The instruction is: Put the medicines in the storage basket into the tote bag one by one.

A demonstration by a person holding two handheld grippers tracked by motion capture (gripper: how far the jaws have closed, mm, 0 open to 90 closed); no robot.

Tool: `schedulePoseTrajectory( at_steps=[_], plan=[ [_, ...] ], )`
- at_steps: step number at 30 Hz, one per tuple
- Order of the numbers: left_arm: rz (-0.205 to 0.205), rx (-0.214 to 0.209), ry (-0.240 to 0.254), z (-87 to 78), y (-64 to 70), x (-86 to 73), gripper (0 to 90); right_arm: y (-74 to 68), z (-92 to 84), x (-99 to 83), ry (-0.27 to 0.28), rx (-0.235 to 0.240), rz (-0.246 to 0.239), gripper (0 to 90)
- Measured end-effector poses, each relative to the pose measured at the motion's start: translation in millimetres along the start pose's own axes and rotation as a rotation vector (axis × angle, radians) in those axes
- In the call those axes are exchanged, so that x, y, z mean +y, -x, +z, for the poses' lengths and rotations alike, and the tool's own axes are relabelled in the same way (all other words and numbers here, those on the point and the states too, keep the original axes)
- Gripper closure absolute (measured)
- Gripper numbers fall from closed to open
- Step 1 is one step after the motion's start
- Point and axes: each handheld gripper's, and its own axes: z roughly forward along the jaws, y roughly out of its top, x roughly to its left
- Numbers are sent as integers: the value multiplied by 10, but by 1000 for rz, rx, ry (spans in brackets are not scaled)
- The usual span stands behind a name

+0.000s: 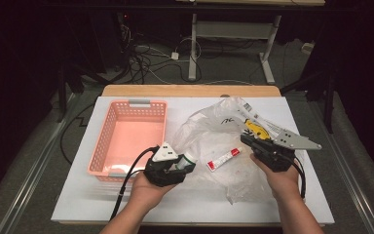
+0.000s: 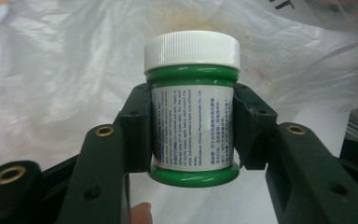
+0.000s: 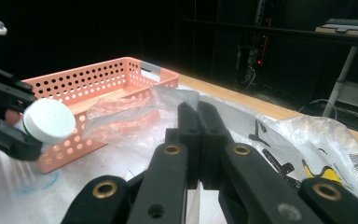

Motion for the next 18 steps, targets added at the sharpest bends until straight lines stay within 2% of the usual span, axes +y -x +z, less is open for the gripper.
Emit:
schedulePoseTrajectory(
  at_steps=[6, 18],
  plan=[
    [22, -24, -24, 232, 87, 74, 538, -5, 2, 6, 2, 3, -2, 900],
    [39, -43, -40, 581, 88, 175, 538, -14, 28, -16, -10, 8, -7, 900]
  ],
)
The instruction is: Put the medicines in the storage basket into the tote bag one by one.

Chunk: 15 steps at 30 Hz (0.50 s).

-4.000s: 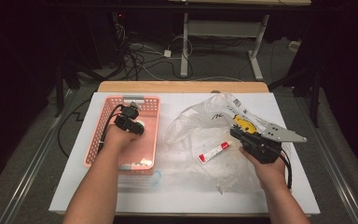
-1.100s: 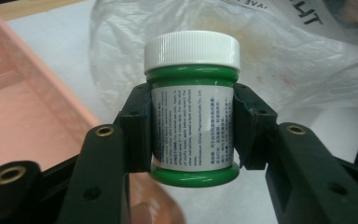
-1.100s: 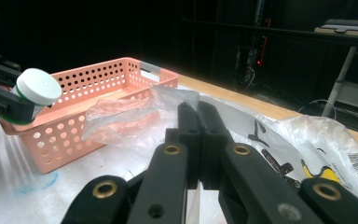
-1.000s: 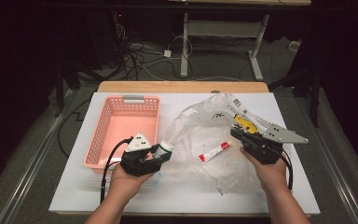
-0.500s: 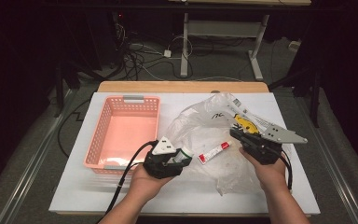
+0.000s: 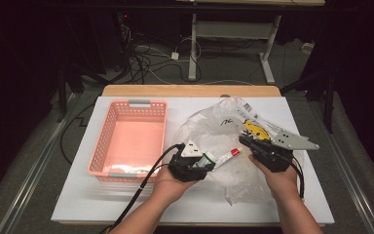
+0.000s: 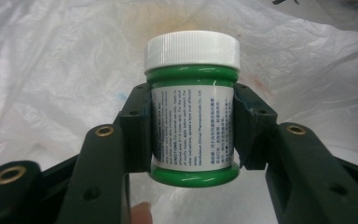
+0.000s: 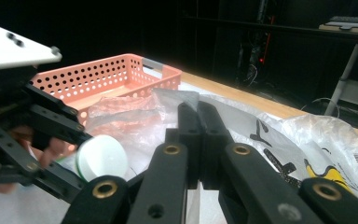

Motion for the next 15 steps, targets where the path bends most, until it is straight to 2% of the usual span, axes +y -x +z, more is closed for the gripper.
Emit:
schedulePoseTrajectory(
  at_steps=[9, 15],
  plan=[
    [-14, -11, -10, 267, -37, 26, 538, 11, 1, 9, 6, 4, 6, 900],
    [-7, -12, -19, 453, -6, 67, 538, 9, 9, 10, 8, 5, 6, 900]
  ],
)
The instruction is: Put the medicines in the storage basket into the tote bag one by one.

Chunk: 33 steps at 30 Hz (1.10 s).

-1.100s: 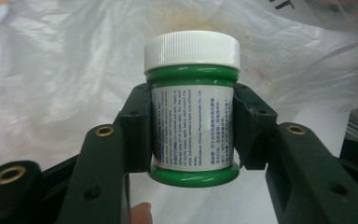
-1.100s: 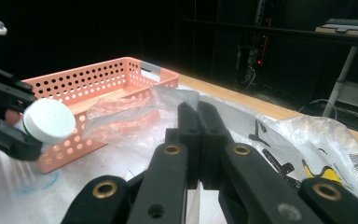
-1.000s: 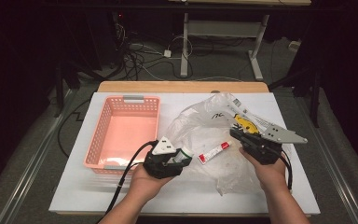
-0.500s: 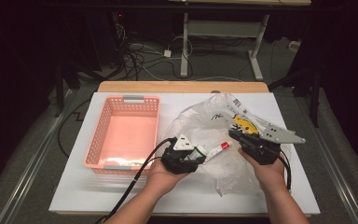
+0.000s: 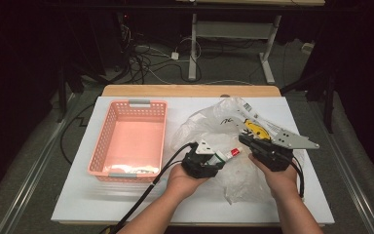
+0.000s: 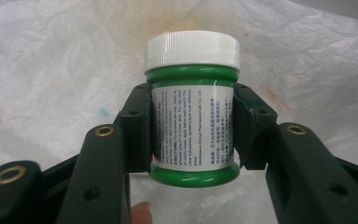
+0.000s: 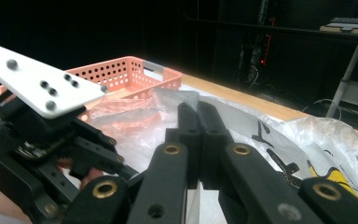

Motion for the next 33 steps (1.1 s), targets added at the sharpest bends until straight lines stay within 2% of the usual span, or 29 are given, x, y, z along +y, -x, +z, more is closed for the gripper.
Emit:
schedulePoseTrajectory(
  at_steps=[11, 14, 19, 26, 29, 33],
  plan=[
    [4, 11, -15, 354, 56, 102, 537, 34, -4, -14, -1, -4, 12, 900],
    [-7, 5, -13, 439, 49, 130, 537, 42, -4, -18, -1, -9, 17, 900],
    [-1, -2, -23, 575, 87, 184, 537, 52, -6, -22, 0, -8, 20, 900],
    [27, -7, -48, 691, 152, 221, 536, 55, -33, -8, 8, -8, 19, 900],
    [13, -5, -53, 727, 152, 213, 535, 54, -36, -9, 8, -8, 20, 900],
    [18, 8, -63, 750, 158, 207, 535, 46, -32, -10, 6, -5, 18, 900]
  ],
)
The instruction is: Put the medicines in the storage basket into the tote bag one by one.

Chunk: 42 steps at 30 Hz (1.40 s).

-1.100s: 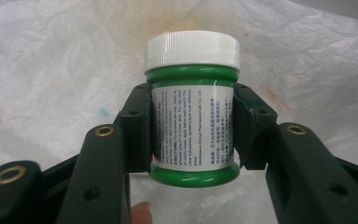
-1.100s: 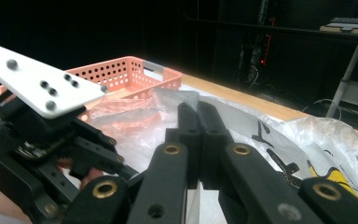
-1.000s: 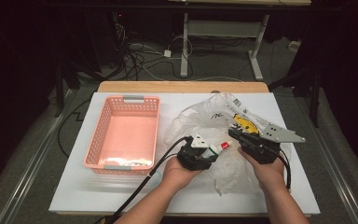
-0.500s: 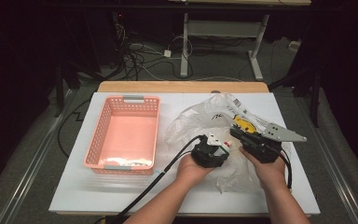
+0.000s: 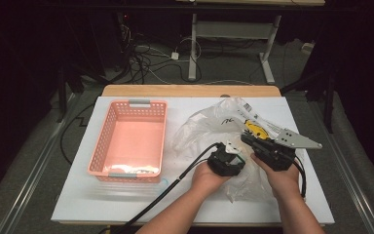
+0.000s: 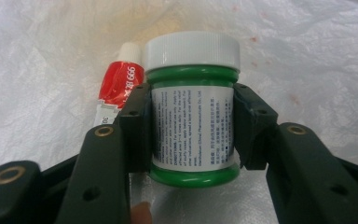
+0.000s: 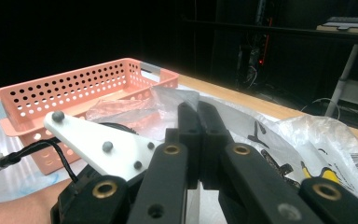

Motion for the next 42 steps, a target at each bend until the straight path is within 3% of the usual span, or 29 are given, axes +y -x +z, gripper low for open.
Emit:
schedulePoseTrajectory(
  at_steps=[10, 17, 28, 35, 42],
  plan=[
    [3, -7, 7, -4, 30, 8, 489, -2, 1, 3, 1, 0, -3, 900],
    [9, -18, 14, -118, 45, -5, 442, 5, -4, 0, 2, 0, -1, 900],
    [-2, -29, 80, -477, 15, -252, 379, 2, -7, 7, 5, 0, -1, 900],
    [-17, -38, 110, -716, 21, -427, 269, -9, 0, 7, 1, -1, -3, 900],
    [-22, -36, 129, -975, 52, -499, 199, -14, 0, 12, 2, -4, -2, 900]
  ],
)
